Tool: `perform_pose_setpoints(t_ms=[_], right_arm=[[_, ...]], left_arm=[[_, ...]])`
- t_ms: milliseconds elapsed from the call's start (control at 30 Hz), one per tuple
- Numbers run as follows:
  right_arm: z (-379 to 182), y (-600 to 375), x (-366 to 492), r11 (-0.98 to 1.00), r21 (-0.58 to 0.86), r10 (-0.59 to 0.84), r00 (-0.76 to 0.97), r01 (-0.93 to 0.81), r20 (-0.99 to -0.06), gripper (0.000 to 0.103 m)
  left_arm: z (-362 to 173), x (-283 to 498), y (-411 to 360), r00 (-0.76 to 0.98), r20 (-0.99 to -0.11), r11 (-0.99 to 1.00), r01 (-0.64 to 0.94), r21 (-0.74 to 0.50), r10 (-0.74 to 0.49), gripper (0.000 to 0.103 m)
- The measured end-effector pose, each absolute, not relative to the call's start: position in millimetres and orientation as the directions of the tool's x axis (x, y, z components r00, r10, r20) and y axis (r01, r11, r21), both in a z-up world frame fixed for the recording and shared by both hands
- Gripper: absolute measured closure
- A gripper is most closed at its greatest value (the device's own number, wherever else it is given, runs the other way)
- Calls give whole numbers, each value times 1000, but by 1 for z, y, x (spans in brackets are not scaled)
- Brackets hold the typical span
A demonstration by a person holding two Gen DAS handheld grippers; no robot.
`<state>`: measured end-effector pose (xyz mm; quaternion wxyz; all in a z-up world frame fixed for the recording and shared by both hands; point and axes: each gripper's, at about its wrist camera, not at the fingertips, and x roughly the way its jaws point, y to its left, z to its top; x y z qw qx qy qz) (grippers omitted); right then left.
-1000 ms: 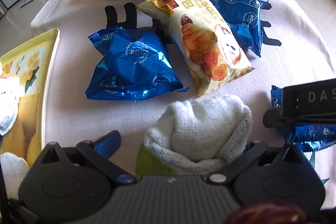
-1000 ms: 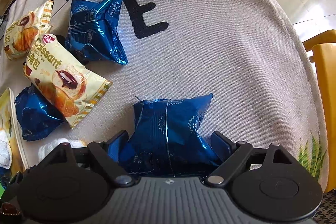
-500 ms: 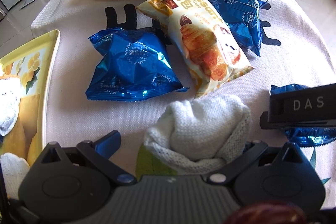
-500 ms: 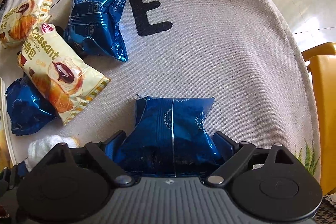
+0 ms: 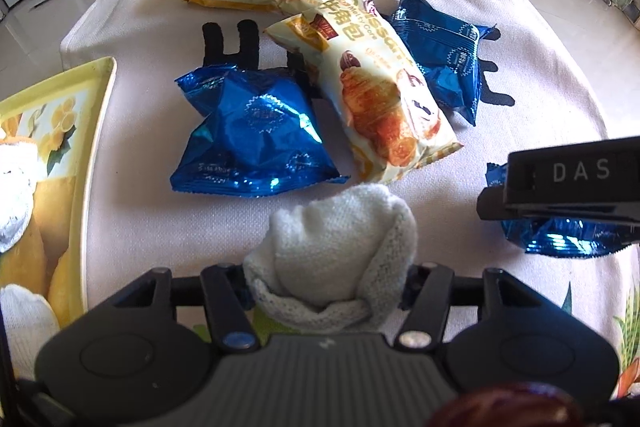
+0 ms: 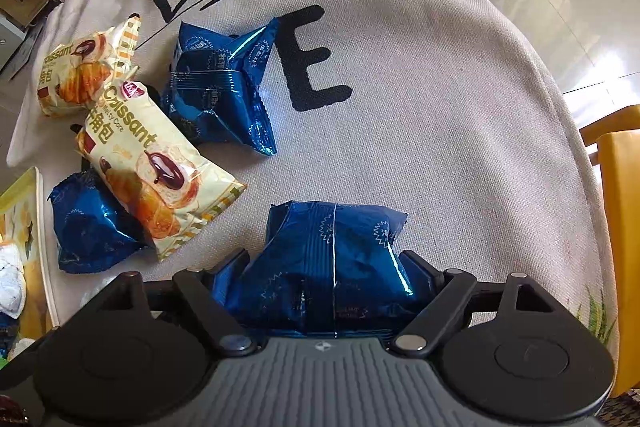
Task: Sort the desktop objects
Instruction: 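Lift the glove and blue pack and carry both over the yellow tray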
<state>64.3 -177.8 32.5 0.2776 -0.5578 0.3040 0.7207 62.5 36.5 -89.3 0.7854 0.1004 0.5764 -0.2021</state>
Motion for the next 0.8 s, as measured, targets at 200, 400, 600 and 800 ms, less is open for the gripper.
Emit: perform_pose_setpoints(t_ms=[200,400,600,800], right_arm=[[39,-170,67,-657,151,59,-249,-739,-967,21],[57,-174,71,-665,178,54,-284,-726,-957,21],[70,-190,65,-693,192,48,-310,-695,-950,21],[84,-210,55,-729,222,35,-359,-648,-933,21]], left_arm=[[-77,64,52,262,-940,914,393,-101,-217,47],[-60,66,64,292,-928,926,360,-117,-231,47],[-41,70,80,318,-918,940,313,-133,-236,47],[-22,84,101,363,-903,958,245,-146,-230,47]])
